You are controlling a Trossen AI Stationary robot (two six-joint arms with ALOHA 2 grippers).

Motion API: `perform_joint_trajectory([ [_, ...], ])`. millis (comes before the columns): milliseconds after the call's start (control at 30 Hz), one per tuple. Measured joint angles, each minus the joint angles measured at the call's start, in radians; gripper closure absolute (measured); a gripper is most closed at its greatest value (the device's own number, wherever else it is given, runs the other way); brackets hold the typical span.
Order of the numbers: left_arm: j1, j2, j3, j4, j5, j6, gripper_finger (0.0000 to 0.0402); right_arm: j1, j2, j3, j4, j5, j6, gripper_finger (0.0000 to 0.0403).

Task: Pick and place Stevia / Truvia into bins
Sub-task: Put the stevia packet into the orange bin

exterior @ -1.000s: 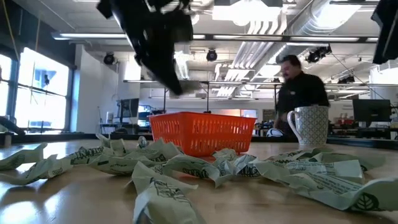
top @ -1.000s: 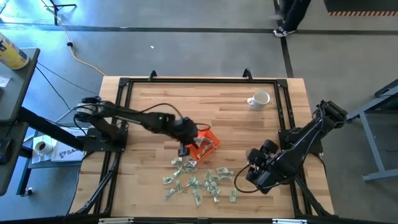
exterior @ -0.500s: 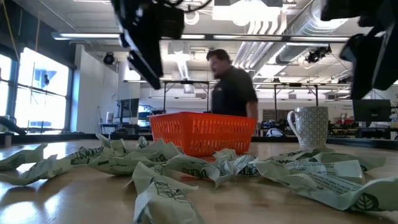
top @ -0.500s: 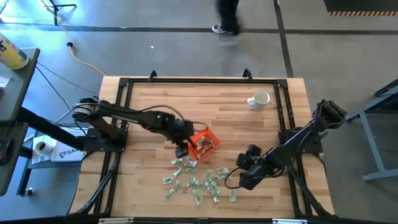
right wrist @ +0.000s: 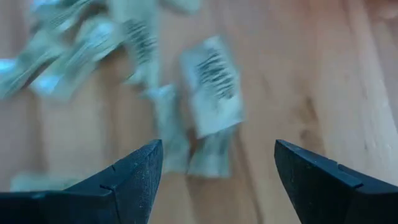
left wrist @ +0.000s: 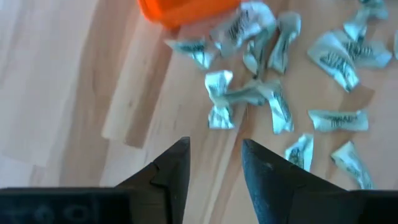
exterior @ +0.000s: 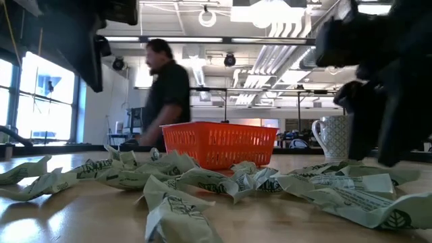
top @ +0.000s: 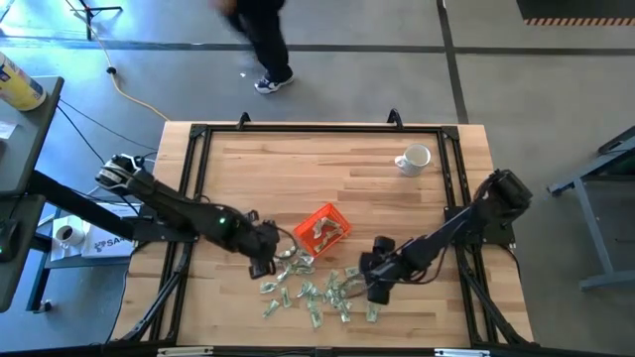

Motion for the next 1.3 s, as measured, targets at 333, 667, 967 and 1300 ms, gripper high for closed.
perform_joint_trajectory([
  [333, -0.066, 0.001, -0.061, -0.002, 0.0, -0.098, 0.0232, -0.083, 0.035, 0.01, 0.091, -0.116, -0.081, 0.0105],
  [667, -0.064, 0.001, -0.067, -0.03, 0.0, -0.121, 0.0234, -0.134, 0.063, 0.01, 0.134, -0.155, -0.112, 0.0199],
  [967, -0.064, 0.001, -0.067, -0.029, -0.001, -0.119, 0.0234, -0.183, 0.062, 0.017, 0.127, -0.271, -0.153, 0.0298],
  [1300, -0.063, 0.001, -0.067, -0.029, -0.007, -0.118, 0.0234, -0.181, 0.058, 0.143, 0.041, -0.339, -0.226, 0.0327],
])
